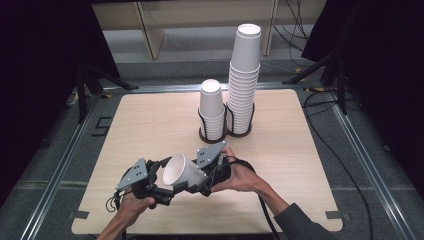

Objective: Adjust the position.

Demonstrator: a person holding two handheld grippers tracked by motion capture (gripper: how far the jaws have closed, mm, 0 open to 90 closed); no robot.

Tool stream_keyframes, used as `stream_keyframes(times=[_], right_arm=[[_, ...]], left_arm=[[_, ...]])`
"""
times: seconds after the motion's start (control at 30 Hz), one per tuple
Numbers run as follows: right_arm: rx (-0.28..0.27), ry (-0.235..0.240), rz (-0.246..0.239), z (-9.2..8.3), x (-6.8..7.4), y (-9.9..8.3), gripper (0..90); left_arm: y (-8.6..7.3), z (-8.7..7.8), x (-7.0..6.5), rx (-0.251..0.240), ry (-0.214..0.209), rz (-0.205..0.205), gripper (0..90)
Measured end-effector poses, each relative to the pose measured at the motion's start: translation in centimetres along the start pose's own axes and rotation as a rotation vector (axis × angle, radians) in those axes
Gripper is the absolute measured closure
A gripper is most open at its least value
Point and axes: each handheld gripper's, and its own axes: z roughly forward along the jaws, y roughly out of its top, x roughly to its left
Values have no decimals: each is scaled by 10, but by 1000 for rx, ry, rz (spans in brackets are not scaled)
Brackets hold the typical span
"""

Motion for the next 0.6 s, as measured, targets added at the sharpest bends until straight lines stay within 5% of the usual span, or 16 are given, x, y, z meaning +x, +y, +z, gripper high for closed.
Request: stream_keyframes(times=[0.27, 0.6], right_arm=[[-23, -2, 14, 2, 0, -1, 221], [-6, -17, 49, 10, -1, -7, 195]], left_arm=[[1, 0, -1, -12, 10, 3, 52], [4, 0, -2, 14, 41, 58, 128]])
